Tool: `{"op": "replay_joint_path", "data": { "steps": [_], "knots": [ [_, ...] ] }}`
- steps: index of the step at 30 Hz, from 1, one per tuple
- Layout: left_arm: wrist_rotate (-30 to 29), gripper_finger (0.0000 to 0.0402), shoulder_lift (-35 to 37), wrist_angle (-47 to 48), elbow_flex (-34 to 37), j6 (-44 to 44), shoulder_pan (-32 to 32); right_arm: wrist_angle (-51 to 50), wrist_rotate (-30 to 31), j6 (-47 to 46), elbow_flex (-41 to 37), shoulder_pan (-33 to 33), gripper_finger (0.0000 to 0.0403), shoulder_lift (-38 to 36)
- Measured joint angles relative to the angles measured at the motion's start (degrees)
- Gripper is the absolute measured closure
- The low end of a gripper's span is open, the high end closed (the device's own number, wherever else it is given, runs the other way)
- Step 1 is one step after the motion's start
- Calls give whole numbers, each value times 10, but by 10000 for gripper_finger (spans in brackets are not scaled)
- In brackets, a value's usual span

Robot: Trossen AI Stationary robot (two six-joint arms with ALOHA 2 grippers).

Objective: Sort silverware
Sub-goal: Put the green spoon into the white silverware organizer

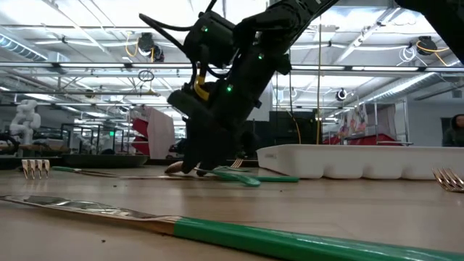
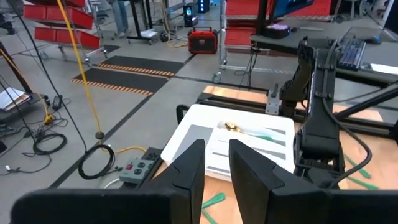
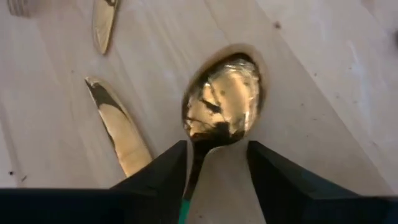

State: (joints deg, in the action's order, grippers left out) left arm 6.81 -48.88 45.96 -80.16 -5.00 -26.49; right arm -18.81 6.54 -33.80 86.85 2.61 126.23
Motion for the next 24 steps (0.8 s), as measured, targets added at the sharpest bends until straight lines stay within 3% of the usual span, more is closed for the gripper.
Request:
{"op": "replay_joint_path", "data": {
  "steps": [5, 14, 24],
  "knots": [
    [-7, 320, -1, 2, 0, -3, 0, -11, 2, 2, 0, -2, 385, 0],
    [-8, 320, -1, 0, 0, -4, 0, -19, -17, 7, -3, 0, 400, -20],
    [-9, 320, -1, 0, 0, -4, 0, -13, -21, 28, -2, -17, 402, -122]
  ]
}}
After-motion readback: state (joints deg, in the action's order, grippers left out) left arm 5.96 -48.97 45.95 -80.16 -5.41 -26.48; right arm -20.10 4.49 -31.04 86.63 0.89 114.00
